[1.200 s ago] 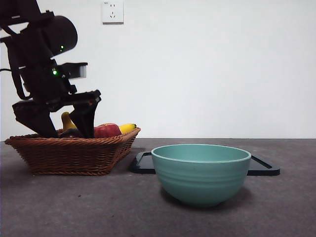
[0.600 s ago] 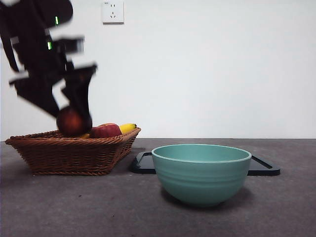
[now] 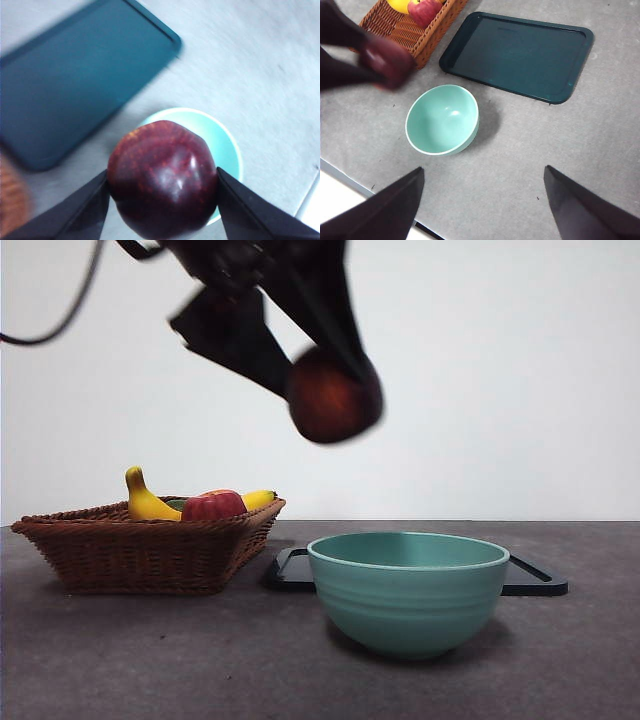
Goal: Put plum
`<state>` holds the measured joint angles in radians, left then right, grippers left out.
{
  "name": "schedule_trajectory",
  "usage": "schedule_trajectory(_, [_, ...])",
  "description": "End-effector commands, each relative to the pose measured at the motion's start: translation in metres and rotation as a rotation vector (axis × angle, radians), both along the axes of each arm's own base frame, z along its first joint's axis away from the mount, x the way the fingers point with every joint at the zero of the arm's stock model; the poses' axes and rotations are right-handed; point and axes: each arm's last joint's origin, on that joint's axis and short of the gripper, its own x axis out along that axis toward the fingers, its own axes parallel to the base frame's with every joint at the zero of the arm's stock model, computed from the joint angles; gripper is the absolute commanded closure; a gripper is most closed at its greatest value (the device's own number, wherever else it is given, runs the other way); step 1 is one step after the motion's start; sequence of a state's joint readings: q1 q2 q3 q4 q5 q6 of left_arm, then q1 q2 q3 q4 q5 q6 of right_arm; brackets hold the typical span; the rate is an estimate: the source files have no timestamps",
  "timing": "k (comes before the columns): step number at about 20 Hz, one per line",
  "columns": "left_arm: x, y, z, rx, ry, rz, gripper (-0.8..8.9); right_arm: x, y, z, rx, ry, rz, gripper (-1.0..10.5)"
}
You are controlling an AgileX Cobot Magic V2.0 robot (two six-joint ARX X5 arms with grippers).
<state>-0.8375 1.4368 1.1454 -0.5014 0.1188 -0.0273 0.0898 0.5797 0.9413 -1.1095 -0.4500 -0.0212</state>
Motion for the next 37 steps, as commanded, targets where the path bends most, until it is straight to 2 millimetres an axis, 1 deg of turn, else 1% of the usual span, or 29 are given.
schedule_trajectory(1, [0.001,-0.023,-0.016,0.022,0.018,-0.047,5.48,0.001,0.0,0.006,0.009,-0.019,-0.003,5.6])
schedule_trajectory(3, [0.005,-0.037,-0.034,0.054,0.024,-0.065,5.48,0.001,0.0,0.006,0.009,-0.017,-0.003,5.6])
schedule_trajectory(6, [0.009,-0.051,-0.056,0.079,0.04,-0.079,5.48,0.0,0.0,0.006,0.009,-0.016,-0.003,5.6])
schedule_trajectory(9, [0.013,-0.06,-0.074,0.105,0.055,-0.085,5.48,0.0,0.0,0.006,0.009,-0.016,-0.003,5.6])
schedule_trajectory(12, [0.015,-0.064,-0.086,0.128,0.071,-0.09,5.47,0.0,0.0,0.006,0.009,-0.016,-0.003,5.6])
schedule_trajectory(15, [0.015,-0.066,-0.093,0.144,0.08,-0.093,5.32,0.0,0.0,0.006,0.009,-0.016,-0.003,5.6])
schedule_trajectory(18, [0.015,-0.066,-0.094,0.15,0.085,-0.094,5.21,0.0,0.0,0.006,0.009,-0.016,-0.003,5.6])
schedule_trajectory(21, [0.014,-0.066,-0.095,0.153,0.088,-0.095,4.44,0.0,0.0,0.006,0.009,-0.016,-0.003,5.6])
schedule_trajectory(25, [0.013,-0.067,-0.095,0.152,0.09,-0.096,4.39,0.0,0.0,0.006,0.009,-0.016,-0.003,5.6])
schedule_trajectory(27, [0.012,-0.066,-0.09,0.142,0.081,-0.097,4.39,0.0,0.0,0.006,0.009,-0.016,-0.003,5.6])
schedule_trajectory(30, [0.01,-0.063,-0.072,0.1,0.047,-0.095,4.39,0.0,0.0,0.006,0.009,-0.016,-0.003,5.6])
schedule_trajectory(34, [0.003,-0.048,-0.033,0.013,-0.017,-0.078,4.39,0.0,0.0,0.006,0.009,-0.017,-0.003,5.6])
schedule_trajectory(36, [-0.001,-0.035,-0.012,-0.021,-0.044,-0.062,4.39,0.001,0.0,0.006,0.009,-0.017,-0.003,5.6])
schedule_trajectory(37, [-0.002,-0.025,-0.001,-0.041,-0.054,-0.042,4.39,0.001,0.0,0.006,0.01,-0.018,-0.003,5.6])
